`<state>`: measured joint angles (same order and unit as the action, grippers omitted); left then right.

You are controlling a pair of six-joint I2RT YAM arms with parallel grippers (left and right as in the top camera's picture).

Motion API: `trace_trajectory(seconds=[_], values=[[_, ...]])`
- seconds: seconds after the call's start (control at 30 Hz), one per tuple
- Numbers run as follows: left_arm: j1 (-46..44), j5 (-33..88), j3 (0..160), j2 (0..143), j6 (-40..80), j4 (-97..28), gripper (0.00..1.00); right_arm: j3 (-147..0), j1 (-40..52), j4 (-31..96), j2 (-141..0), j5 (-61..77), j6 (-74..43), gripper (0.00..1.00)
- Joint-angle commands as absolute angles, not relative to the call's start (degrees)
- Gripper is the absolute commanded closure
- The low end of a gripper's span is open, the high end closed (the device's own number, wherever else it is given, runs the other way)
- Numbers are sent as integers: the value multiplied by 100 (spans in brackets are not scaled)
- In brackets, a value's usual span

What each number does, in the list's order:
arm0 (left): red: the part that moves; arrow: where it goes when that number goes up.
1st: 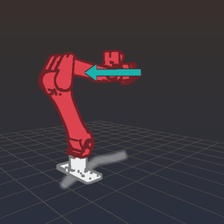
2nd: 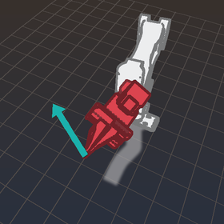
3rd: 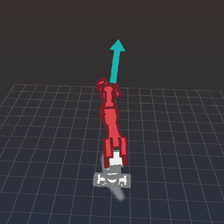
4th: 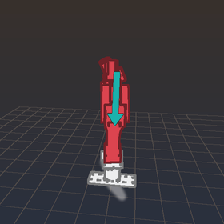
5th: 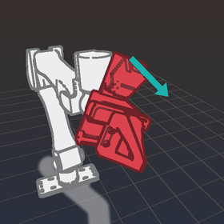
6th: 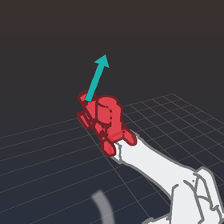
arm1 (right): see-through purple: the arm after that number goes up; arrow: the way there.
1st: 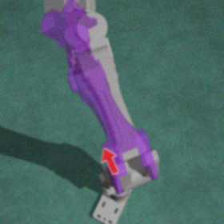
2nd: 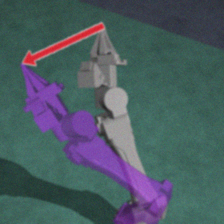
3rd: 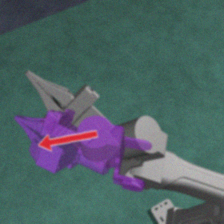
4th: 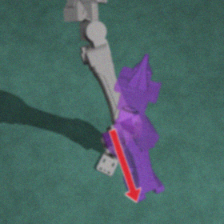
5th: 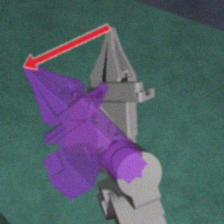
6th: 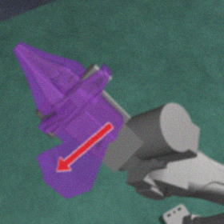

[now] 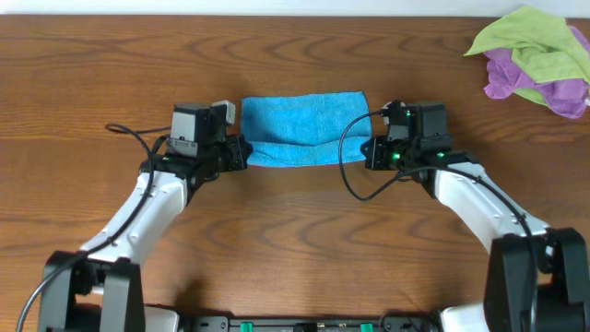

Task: Fold the cloth
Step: 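Lift the bottom edge and fold it forward over the top half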

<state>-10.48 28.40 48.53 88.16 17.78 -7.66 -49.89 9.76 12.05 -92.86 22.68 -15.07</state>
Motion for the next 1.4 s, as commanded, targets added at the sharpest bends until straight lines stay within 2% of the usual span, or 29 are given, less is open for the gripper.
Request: trace_trajectory(seconds=[0.0, 0.83, 1.37], values=[[-1013, 3063, 5006, 9168, 1732, -624, 94, -5107, 1122, 1066, -9297, 2231, -1542, 99], [-958, 2781, 6794, 10508, 1129, -1337, 94, -6331, 1116, 915, -10429, 1966, -1581, 99], [-565, 2724, 7153, 10567, 985, -1354, 94, -6687, 945, 836, -10514, 1859, -1579, 99]])
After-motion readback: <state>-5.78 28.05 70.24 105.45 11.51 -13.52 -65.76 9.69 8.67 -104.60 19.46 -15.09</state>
